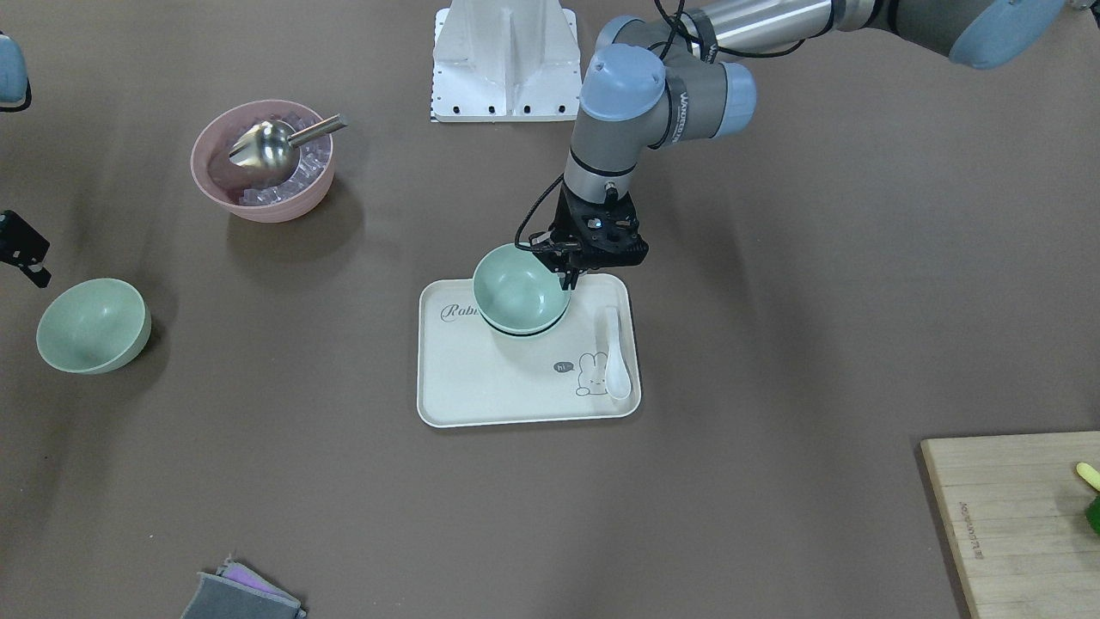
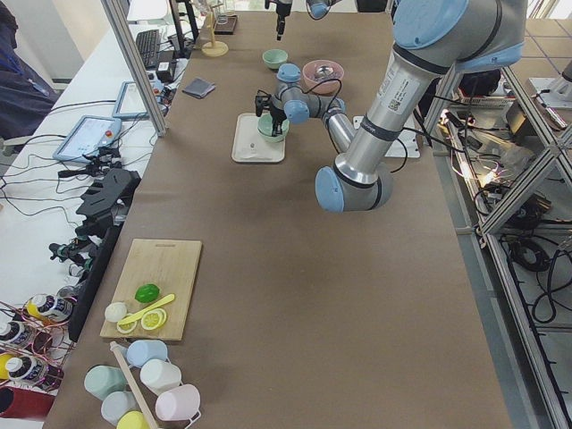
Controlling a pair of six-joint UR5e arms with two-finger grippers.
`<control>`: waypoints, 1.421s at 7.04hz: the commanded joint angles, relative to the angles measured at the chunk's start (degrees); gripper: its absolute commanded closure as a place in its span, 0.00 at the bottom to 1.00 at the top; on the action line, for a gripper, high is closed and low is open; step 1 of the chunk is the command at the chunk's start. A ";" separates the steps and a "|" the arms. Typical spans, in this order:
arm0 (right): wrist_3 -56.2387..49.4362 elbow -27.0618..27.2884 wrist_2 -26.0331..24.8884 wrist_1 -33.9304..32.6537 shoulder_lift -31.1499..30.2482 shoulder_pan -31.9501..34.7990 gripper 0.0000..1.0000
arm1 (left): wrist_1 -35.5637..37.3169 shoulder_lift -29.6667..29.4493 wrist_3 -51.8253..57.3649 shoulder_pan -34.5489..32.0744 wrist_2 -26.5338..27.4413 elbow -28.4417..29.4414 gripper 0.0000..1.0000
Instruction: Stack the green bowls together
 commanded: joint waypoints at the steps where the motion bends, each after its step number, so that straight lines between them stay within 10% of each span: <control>1: 0.00 -0.09 0.02 0.00 0.07 0.00 0.00 | -1.49 0.04 0.00 -0.15 0.00 0.00 0.31; 3: 0.00 -0.09 0.02 0.00 0.15 0.00 0.00 | -2.03 -0.05 -0.09 -0.59 0.00 -0.70 0.03; 8: -7.56 -4.82 0.20 -0.08 0.77 1.05 0.00 | -1.32 24.50 23.54 -15.48 -14.82 -18.79 0.02; 10: -6.95 -7.82 0.37 0.01 3.30 0.97 0.00 | -0.98 35.41 47.34 -36.33 -34.69 -13.84 0.02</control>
